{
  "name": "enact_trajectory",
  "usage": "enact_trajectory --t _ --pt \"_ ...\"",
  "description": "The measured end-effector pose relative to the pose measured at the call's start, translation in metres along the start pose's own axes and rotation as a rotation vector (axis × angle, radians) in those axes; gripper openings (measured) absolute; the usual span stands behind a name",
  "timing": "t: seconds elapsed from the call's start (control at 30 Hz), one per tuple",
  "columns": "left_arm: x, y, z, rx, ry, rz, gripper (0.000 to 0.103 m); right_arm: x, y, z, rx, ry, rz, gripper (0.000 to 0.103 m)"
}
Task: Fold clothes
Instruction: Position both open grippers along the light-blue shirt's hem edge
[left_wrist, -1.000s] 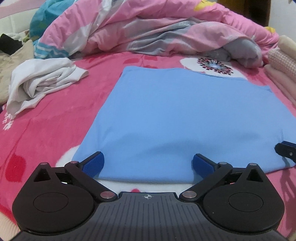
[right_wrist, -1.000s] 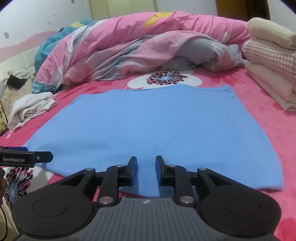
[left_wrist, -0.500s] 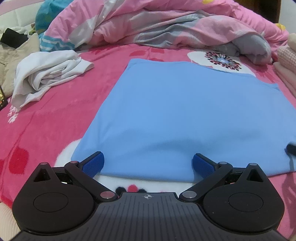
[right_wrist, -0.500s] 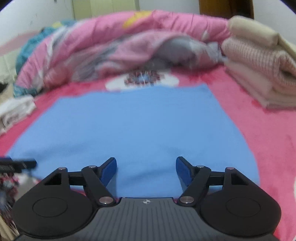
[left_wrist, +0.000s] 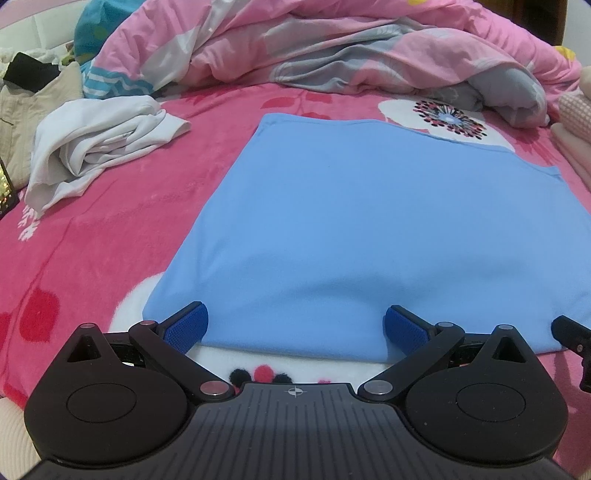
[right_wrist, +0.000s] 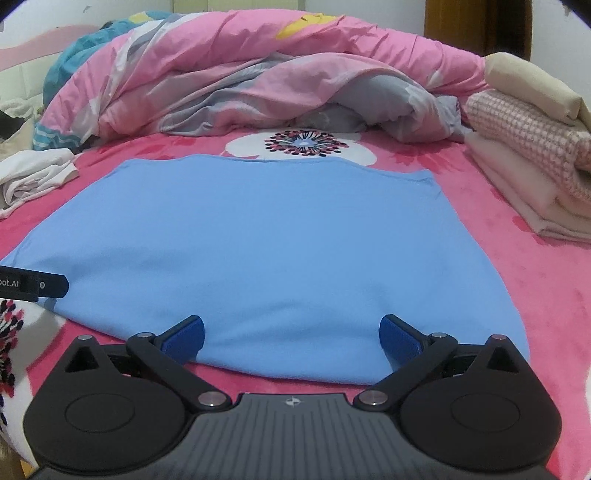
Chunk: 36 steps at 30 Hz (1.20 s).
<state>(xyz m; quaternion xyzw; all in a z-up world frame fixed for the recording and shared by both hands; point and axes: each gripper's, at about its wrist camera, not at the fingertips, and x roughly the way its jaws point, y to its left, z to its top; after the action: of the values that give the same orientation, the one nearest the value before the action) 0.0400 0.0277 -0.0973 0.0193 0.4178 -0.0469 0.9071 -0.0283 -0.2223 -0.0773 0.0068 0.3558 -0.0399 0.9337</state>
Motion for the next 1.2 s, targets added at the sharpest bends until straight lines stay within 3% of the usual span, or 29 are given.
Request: enact_trajectory --t 0.37,0.7,1.07,1.2 --pt "0.0 0.001 0.0 -0.004 0.003 0.001 0.103 -0.004 0.0 0.008 -0.017 0.012 0.011 0.103" --pt "0.0 0.0 -0.001 -0.004 -0.002 0.0 0.103 -0.007 0.0 0.029 -0.023 -0.139 0.002 0.103" --pt "-0.005 0.008 -0.007 -0.025 -0.06 -0.037 0.103 0.026 0.015 0.012 -0.041 -0.13 0.022 0.103" --pt "-0.015 0.018 -0.013 -0.065 -0.118 -0.079 0.103 0.029 0.012 0.011 -0.028 -0.128 0.041 0.103"
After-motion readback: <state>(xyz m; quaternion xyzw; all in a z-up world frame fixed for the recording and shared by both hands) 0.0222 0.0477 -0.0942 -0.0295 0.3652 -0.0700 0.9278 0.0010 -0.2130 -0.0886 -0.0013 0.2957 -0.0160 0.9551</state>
